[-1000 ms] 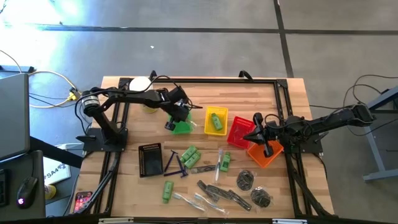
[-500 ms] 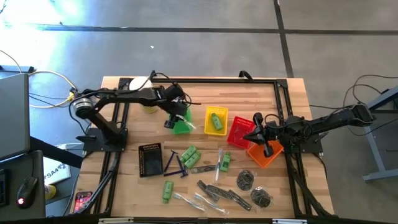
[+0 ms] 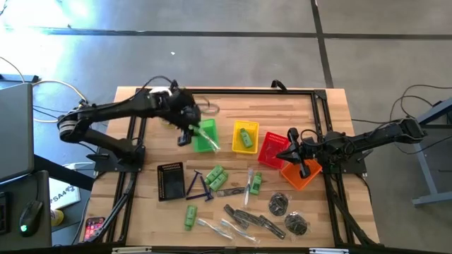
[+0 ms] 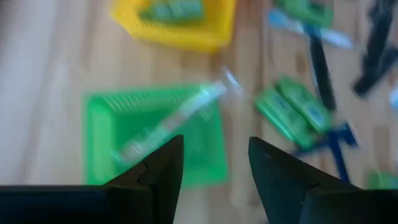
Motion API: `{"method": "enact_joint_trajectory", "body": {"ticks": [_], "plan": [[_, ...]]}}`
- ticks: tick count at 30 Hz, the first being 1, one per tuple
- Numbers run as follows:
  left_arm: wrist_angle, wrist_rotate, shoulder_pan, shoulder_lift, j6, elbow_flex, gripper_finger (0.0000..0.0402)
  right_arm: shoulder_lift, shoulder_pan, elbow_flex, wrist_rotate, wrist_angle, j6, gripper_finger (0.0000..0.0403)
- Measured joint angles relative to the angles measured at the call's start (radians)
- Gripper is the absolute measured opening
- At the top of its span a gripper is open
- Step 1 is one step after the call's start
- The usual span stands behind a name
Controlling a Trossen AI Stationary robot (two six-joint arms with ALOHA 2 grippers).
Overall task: Pick & Place Travel size toiletries
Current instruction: Put the blue razor into the black bin
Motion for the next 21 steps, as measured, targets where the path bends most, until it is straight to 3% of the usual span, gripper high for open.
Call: {"method": "enact_joint_trajectory", "body": {"ticks": [5,9,12,16,21], "plan": [[-0.059,-0.162,-0.240,0.039,-0.270,-0.007,0.0103,0.000,0.000,0.000,0.000,-0.005,0.000,0.0002],[-0.007,-0.175,-0.382,0.097,-0.503,-0.008,0.0041,0.000,0.000,0.000,0.000,-0.006,0.000,0.0002],[0.021,-0.186,-0.459,0.152,-0.615,-0.008,0.0021,0.000,0.000,0.000,0.000,-0.007,0.000,0.0002],[0.035,-0.189,-0.535,0.248,-0.673,-0.008,0.0039,0.000,0.000,0.000,0.000,-0.011,0.000,0.0002],[0.102,-0.201,-0.543,0.375,-0.921,-0.001,0.0113,0.000,0.000,0.000,0.000,-0.016,0.000,0.0002]]}}
